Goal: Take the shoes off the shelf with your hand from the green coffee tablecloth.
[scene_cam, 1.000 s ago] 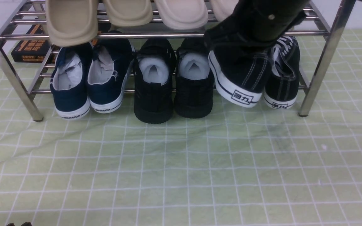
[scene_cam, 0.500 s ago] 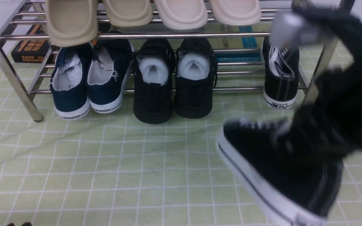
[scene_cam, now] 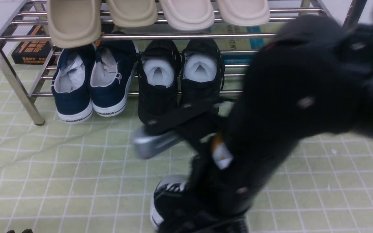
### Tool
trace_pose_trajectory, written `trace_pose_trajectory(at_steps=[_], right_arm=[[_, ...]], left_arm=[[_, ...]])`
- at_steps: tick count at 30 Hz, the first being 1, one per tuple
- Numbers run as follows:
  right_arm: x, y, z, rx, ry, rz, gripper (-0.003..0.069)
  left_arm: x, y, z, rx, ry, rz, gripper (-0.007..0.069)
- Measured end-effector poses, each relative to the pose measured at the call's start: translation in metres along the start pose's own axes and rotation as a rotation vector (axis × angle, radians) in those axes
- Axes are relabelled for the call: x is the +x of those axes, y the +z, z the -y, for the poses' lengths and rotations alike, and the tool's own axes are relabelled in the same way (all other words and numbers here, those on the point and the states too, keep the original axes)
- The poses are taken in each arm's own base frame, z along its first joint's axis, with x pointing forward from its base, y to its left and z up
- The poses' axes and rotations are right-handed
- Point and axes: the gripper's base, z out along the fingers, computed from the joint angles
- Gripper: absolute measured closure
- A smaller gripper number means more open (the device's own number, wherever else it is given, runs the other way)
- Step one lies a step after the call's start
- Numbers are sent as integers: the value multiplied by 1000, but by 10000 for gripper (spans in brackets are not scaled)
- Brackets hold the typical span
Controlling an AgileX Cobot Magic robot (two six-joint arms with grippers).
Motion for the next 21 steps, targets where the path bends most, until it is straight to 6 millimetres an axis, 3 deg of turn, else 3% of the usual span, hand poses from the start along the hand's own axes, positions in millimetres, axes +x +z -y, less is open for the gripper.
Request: trace_pose_trajectory(at_steps=[4, 8, 12, 18, 21], right_arm=[[-9, -4, -15, 97, 32, 88, 643], [-18, 0, -12, 195, 110, 159, 643], [-28, 18, -5, 303, 130, 177, 643], [-40, 71, -2, 406, 169, 136, 639], [-41, 88, -2, 423, 188, 112, 638]], left_arm=[[0, 0, 0, 0, 0, 0, 383], [0, 0, 0, 0, 0, 0, 383], [0, 0, 0, 0, 0, 0, 383], [0, 0, 0, 0, 0, 0, 383], [0, 0, 0, 0, 0, 0, 383]])
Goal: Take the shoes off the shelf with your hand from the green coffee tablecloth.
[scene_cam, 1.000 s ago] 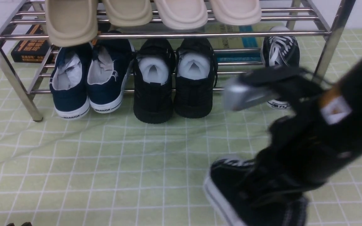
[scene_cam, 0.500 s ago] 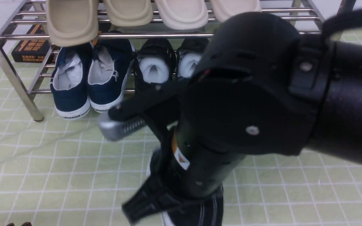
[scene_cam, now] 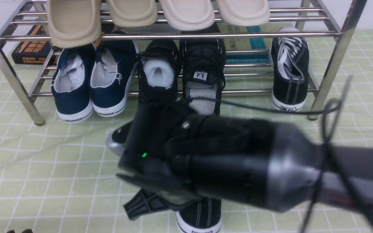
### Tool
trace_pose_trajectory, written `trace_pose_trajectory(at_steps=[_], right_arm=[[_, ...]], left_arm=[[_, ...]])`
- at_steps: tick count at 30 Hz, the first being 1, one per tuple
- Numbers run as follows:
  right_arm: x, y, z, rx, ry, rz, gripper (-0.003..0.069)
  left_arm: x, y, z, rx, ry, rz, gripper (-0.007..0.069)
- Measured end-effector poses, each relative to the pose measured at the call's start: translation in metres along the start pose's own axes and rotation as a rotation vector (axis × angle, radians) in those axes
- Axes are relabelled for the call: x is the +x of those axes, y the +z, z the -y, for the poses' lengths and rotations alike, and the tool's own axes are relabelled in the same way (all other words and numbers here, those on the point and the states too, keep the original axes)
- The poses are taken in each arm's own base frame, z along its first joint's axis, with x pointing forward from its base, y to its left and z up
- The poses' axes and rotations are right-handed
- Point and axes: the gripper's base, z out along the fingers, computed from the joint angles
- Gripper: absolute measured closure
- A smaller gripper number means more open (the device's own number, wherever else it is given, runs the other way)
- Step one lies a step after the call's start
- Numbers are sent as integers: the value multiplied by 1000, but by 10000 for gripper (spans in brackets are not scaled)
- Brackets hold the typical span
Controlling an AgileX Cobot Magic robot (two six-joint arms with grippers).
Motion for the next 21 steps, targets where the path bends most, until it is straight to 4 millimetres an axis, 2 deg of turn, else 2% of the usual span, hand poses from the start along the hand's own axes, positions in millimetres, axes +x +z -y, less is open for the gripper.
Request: trace_pose_trajectory(at_steps=[5, 14, 19, 21], right_arm=[[3, 9, -6, 5, 6, -21, 635], [2, 6, -8, -34, 34, -43, 623], [1, -2, -12, -104, 76, -81, 565], [1, -4, -13, -120, 84, -89, 489]], left_arm=[[0, 0, 0, 0, 0, 0, 383], [0, 0, 0, 0, 0, 0, 383], [0, 0, 0, 0, 0, 0, 383], [0, 0, 0, 0, 0, 0, 383]])
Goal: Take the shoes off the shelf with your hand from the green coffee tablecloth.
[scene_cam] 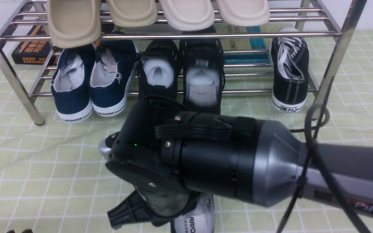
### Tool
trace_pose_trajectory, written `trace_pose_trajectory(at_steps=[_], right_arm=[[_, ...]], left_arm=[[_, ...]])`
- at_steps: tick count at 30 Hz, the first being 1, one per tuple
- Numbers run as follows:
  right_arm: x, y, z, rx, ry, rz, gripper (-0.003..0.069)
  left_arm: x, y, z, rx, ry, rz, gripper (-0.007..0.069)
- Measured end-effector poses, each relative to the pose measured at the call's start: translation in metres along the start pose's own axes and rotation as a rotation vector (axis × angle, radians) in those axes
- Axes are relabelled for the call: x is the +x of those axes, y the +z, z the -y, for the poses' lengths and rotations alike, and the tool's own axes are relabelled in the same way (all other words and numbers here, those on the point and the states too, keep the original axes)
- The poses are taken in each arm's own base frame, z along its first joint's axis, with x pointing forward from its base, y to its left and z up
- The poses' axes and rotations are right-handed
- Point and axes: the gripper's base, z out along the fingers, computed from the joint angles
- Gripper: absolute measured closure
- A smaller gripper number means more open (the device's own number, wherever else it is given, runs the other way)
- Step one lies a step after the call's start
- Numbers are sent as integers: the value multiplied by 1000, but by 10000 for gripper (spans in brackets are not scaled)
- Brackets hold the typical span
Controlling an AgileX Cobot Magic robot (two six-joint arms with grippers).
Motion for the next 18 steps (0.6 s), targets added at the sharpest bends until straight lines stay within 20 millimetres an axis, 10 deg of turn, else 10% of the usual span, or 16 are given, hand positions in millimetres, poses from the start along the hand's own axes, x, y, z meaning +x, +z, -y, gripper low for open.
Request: trace_pose_trajectory(at_steps=[9, 15, 18], right_arm=[[-7, -25, -2, -62, -50, 48, 262], [-22, -81, 23, -147, -117, 176, 288], [-37, -118, 68, -162, -74, 256, 382]], left_arm=[[0, 0, 0, 0, 0, 0, 383], [0, 0, 0, 0, 0, 0, 383], [0, 0, 0, 0, 0, 0, 383]])
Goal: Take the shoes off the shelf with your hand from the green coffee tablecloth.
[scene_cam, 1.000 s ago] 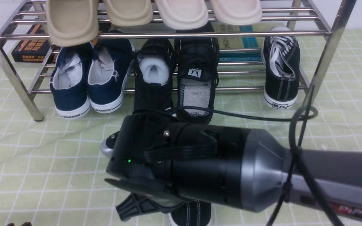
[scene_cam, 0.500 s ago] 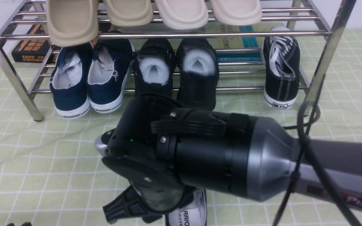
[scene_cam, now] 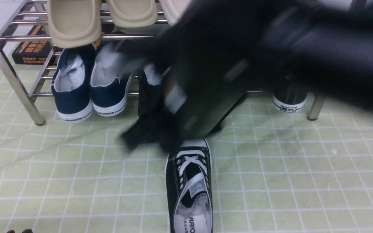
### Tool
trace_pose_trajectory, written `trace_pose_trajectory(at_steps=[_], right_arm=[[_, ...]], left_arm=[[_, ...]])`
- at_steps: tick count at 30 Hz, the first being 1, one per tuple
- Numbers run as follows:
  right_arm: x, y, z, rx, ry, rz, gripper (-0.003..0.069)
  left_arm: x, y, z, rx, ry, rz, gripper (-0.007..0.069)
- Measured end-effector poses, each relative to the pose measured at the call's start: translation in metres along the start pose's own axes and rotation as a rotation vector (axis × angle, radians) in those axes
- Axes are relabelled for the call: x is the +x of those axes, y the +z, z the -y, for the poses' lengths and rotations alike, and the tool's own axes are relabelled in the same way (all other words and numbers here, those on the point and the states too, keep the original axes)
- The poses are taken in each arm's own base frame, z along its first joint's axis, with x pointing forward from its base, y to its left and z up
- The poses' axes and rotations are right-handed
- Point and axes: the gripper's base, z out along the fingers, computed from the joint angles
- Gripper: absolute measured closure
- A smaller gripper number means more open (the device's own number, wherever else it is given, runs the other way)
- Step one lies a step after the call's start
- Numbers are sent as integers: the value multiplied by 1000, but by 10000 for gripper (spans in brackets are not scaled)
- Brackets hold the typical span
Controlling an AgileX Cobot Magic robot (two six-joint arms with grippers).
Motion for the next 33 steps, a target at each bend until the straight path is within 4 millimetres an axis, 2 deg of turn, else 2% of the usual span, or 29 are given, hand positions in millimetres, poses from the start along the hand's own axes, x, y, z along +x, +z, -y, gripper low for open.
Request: trace_pose_trajectory(at_steps=[1, 3, 5, 6, 7, 8, 12, 13, 16, 18, 19, 21, 23, 24, 25, 28, 29, 30, 33], right_arm=[[-3, -5, 8, 4, 13, 12, 405], [-13, -21, 36, 21, 65, 51, 506], [-22, -26, 61, 57, 106, 73, 602], [-23, -26, 63, 61, 110, 74, 611], [-28, -26, 79, 90, 126, 82, 659], [-32, -23, 94, 122, 137, 84, 671], [-42, -16, 133, 203, 172, 77, 672], [-43, -15, 137, 213, 176, 76, 671], [-49, -2, 169, 287, 227, 54, 661], [-50, 5, 179, 308, 244, 39, 653], [-52, 16, 189, 330, 254, 13, 638], [-53, 30, 196, 349, 256, -17, 606], [-53, 36, 197, 359, 253, -28, 590], [-53, 47, 200, 379, 244, -51, 547], [-53, 49, 200, 381, 244, -53, 541], [-54, 69, 204, 400, 231, -83, 433], [-54, 69, 204, 399, 231, -80, 426], [-56, 77, 205, 403, 220, -68, 380], [-61, 91, 209, 422, 189, -34, 322]], left_arm=[[0, 0, 0, 0, 0, 0, 383], [0, 0, 0, 0, 0, 0, 383], [0, 0, 0, 0, 0, 0, 383], [0, 0, 0, 0, 0, 0, 383], [0, 0, 0, 0, 0, 0, 383], [0, 0, 0, 0, 0, 0, 383], [0, 0, 0, 0, 0, 0, 383], [0, 0, 0, 0, 0, 0, 383], [0, 0, 0, 0, 0, 0, 383], [0, 0, 0, 0, 0, 0, 383], [0, 0, 0, 0, 0, 0, 383], [0, 0, 0, 0, 0, 0, 383], [0, 0, 0, 0, 0, 0, 383], [0, 0, 0, 0, 0, 0, 383], [0, 0, 0, 0, 0, 0, 383], [0, 0, 0, 0, 0, 0, 383], [0, 0, 0, 0, 0, 0, 383], [0, 0, 0, 0, 0, 0, 383], [0, 0, 0, 0, 0, 0, 383]])
